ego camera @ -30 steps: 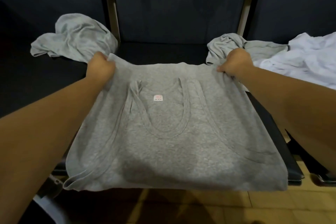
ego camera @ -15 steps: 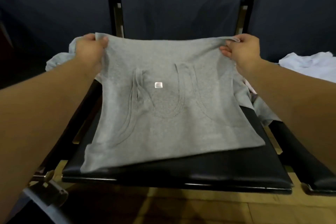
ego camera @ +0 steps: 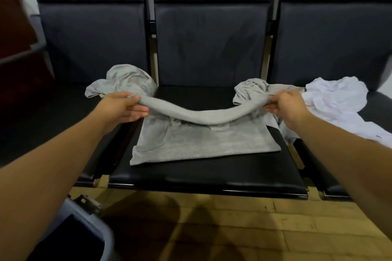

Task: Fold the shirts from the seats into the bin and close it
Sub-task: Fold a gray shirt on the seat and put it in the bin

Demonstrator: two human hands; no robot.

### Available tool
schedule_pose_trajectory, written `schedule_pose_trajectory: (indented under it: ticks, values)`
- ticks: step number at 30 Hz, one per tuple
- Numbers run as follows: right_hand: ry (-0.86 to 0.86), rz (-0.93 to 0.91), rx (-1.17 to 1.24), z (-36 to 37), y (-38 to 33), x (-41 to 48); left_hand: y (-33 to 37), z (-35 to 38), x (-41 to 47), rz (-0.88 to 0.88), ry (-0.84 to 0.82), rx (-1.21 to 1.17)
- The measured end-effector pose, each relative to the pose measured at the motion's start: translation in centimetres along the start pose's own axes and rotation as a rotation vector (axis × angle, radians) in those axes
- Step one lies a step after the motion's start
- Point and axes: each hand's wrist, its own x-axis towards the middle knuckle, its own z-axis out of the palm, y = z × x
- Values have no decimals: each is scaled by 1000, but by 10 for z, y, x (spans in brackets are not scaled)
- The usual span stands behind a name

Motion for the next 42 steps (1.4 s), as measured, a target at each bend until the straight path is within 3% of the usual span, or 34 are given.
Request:
schedule_pose_trajectory:
  ticks: [5, 8, 11, 18, 23, 28, 31, 32, 35, 37, 39, 42]
  values:
    - [-38, 126, -26, -23, 29, -32, -31, -3, -40, -207, -35, -149]
    - [0, 211, -229, -30, 45, -34, -52, 1, -56, -297, -6, -129]
    - [104, 150, -540, -32, 50, -39, -57, 8, -61, -325, 15, -143]
    - [64, 236, -231, -36, 53, -30, -66, 6, -47, -463, 51, -302]
    - [-3, 146, -556, -49, 61, -30, -72, -2, -53, -526, 15, -135]
    - [12, -64, -1151, -40, 57, -35, -75, -3, -54, -357, 64, 524]
    - [110, -410, -1303, -19, 49, -57, -73, -2, -50, -158, 116, 904]
    - [60, -551, -1284, -10, 48, -62, -72, 1, -50, -40, 146, 996]
    - [-350, -654, -1156, 21, 51, -84, -68, 17, -50, 360, 94, 1027]
    - [-508, -656, -1213, 36, 64, -93, -68, 31, -51, 444, -58, 1053]
    - [-540, -696, -1278, 41, 75, -97, -72, 40, -49, 410, -186, 1137]
    - [-484, -734, -1329, 37, 83, -92, -79, 41, -49, 417, -251, 1176]
